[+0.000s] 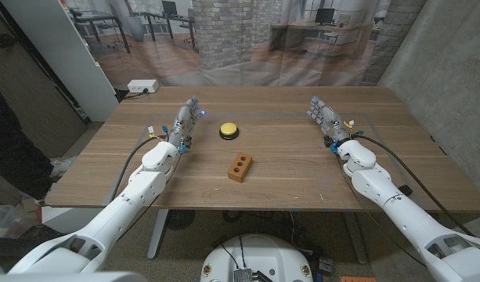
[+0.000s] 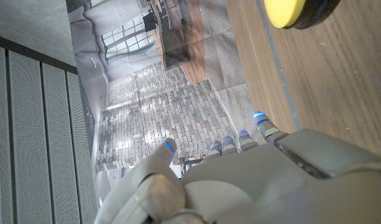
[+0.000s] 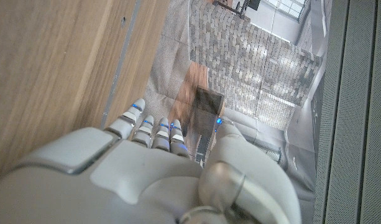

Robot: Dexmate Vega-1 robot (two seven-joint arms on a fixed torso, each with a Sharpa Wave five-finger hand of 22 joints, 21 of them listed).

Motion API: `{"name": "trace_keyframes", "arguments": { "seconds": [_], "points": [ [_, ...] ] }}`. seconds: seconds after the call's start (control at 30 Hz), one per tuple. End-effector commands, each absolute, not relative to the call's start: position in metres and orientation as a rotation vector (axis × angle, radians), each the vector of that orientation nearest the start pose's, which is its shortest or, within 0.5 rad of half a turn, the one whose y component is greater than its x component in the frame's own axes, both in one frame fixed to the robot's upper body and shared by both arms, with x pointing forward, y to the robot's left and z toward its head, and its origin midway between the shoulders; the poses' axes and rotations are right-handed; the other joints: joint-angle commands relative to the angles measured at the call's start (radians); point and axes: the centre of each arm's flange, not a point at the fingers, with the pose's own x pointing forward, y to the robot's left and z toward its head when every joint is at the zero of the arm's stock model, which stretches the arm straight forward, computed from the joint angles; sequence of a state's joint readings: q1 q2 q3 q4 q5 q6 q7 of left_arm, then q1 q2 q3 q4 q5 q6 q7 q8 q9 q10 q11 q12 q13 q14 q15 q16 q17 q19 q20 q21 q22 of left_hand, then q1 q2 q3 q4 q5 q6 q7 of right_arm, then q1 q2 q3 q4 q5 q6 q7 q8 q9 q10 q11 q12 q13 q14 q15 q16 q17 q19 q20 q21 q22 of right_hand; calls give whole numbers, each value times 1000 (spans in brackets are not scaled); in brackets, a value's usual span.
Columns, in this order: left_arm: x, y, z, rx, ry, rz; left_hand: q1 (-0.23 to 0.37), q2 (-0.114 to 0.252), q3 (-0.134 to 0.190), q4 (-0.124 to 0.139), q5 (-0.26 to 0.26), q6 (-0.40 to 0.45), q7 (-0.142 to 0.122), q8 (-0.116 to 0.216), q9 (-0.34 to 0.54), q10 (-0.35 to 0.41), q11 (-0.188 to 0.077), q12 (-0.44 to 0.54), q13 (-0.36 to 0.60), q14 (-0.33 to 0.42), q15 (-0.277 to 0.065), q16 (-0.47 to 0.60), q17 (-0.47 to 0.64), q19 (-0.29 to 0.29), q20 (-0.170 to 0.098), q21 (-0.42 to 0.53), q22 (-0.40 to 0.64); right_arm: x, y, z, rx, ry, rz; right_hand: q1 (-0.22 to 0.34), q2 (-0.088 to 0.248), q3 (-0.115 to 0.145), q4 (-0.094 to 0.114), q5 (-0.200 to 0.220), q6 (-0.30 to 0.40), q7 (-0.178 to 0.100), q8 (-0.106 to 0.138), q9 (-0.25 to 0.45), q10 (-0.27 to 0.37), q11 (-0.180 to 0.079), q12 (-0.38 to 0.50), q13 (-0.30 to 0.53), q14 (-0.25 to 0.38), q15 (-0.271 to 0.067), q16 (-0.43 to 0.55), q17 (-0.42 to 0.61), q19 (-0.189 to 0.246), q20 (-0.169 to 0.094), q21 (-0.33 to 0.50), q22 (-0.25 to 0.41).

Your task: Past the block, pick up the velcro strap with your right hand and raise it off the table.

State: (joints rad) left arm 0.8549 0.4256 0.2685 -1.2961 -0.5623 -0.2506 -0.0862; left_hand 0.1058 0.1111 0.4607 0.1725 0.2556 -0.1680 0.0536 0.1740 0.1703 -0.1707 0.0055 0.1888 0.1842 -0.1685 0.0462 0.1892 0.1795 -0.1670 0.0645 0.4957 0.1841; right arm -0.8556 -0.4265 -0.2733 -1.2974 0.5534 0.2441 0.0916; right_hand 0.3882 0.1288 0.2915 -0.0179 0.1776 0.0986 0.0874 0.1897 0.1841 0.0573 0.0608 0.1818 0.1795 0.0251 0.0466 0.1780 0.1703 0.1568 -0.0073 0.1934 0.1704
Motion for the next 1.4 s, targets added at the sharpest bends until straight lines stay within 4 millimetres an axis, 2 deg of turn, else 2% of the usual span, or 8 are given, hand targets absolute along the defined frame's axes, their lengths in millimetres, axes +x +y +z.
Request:
{"name": "trace_keyframes", "arguments": {
  "seconds": [0.03, 0.57, 0.87, 1.4],
  "points": [
    [658, 290, -26, -42, -586, -206, 5, 60, 7, -2, 5, -83, 2, 6, 2, -80, 0, 5, 2, -121, 1, 8, 3, -28, 1, 5, 5, 656, -290, -25, 37, -595, 198, 13, 2, 7, -3, 7, 6, 1, 4, 2, 11, 1, 8, 4, 1, 7, 8, 4, 8, 1, 7, 5],
    [663, 288, -26, -43, -579, -212, 1, 59, 10, -3, 6, -82, 2, 7, 2, -80, 0, 6, 2, -121, 1, 8, 3, -28, 2, 1, 5, 650, -295, -16, -10, -612, 175, 13, 2, 7, -8, 6, 6, 2, 3, 2, 12, 1, 8, 4, 1, 8, 8, 4, 7, 3, 6, 5],
    [668, 286, -24, -43, -575, -221, -1, 58, 11, -4, 6, -81, 3, 7, 2, -79, 0, 6, 2, -121, 1, 8, 2, -27, 2, 0, 5, 642, -301, 1, -75, -637, 148, 13, 1, 6, -11, 6, 10, 4, 5, 2, 15, 3, 9, 4, 3, 10, 8, 4, 7, 4, 6, 5],
    [674, 285, -22, -44, -574, -227, -4, 57, 14, -4, 7, -81, 2, 7, 2, -80, 0, 6, 2, -122, 2, 7, 2, -26, 3, -4, 5, 628, -309, 11, -128, -672, 108, 17, 3, 8, -19, 6, 18, 6, 7, 2, 24, 7, 12, 4, 7, 13, 9, 4, 7, 5, 6, 5]
  ]
}}
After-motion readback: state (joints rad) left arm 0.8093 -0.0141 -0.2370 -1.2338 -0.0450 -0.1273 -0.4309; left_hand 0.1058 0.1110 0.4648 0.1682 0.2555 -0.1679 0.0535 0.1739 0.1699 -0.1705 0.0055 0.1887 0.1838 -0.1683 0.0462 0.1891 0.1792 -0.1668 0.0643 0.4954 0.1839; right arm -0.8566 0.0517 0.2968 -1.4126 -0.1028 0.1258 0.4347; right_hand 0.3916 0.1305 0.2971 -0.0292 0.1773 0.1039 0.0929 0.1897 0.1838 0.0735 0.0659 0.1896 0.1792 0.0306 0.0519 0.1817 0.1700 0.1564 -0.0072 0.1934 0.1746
